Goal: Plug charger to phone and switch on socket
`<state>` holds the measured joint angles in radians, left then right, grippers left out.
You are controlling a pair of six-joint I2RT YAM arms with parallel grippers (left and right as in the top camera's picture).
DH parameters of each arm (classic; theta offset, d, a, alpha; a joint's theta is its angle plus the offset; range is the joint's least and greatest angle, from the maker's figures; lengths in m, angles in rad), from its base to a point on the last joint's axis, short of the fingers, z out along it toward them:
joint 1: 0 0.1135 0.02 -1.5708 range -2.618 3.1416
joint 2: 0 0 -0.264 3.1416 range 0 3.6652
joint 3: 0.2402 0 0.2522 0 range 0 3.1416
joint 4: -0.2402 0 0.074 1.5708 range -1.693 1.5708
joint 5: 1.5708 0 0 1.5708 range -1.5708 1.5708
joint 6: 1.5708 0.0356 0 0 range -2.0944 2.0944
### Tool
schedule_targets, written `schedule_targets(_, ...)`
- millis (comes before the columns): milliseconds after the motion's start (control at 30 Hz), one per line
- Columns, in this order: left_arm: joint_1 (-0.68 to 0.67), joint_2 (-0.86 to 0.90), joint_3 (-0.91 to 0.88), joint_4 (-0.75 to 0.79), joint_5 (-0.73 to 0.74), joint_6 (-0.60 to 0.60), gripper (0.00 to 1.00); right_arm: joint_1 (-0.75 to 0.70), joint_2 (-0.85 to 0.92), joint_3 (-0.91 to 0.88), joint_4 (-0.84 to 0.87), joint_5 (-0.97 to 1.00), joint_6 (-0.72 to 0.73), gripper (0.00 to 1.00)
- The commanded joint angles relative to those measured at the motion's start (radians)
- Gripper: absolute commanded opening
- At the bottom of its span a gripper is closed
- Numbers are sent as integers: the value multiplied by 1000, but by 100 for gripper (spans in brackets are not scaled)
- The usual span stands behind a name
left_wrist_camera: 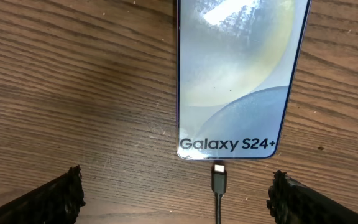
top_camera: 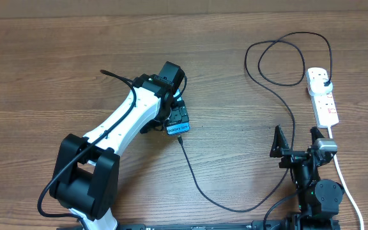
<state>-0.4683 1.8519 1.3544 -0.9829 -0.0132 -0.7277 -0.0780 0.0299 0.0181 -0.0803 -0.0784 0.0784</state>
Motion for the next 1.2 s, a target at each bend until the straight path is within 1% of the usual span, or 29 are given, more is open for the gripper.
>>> schedule_targets(0, -3, 13, 2, 1, -23, -13, 99, -3, 3, -10, 3, 2, 2, 100)
schedule_targets(133, -3, 13, 2, 9, -24, -13, 100, -3, 2, -10, 3, 2, 2, 100)
schedule_targets(300, -3, 13, 2, 72, -50, -1, 99, -3, 3, -10, 3, 2, 2, 100)
schedule_targets(367, -3, 13, 2, 100, -61, -1, 96, -3, 2, -10, 3, 2, 2, 100)
schedule_targets(400, -3, 13, 2, 114, -74, -1, 91, -3, 2, -10, 3, 2, 2, 100)
schedule_targets(467, -3, 13, 2, 139, -98, -1, 90, -3, 2, -10, 3, 2, 2, 100)
schedule_targets(533, -3, 13, 2, 163, -118, -1, 91, -3, 2, -10, 3, 2, 2, 100)
schedule_targets(567, -3, 13, 2, 176, -118, 12, 95, -3, 2, -10, 3, 2, 2, 100)
schedule_targets(700, -3, 13, 2, 233, -64, 141, 95, -3, 2, -10, 3, 2, 2, 100)
schedule_targets(800, -4, 15, 2, 255, -39, 186, 95, -3, 2, -10, 3, 2, 2, 100)
schedule_targets(1000, -4, 47, 2, 239, -37, 190, 96, -3, 3, -10, 3, 2, 2, 100)
schedule_targets(1167, -5, 87, 2, 229, -37, 190, 100, -3, 2, -10, 3, 2, 2, 100)
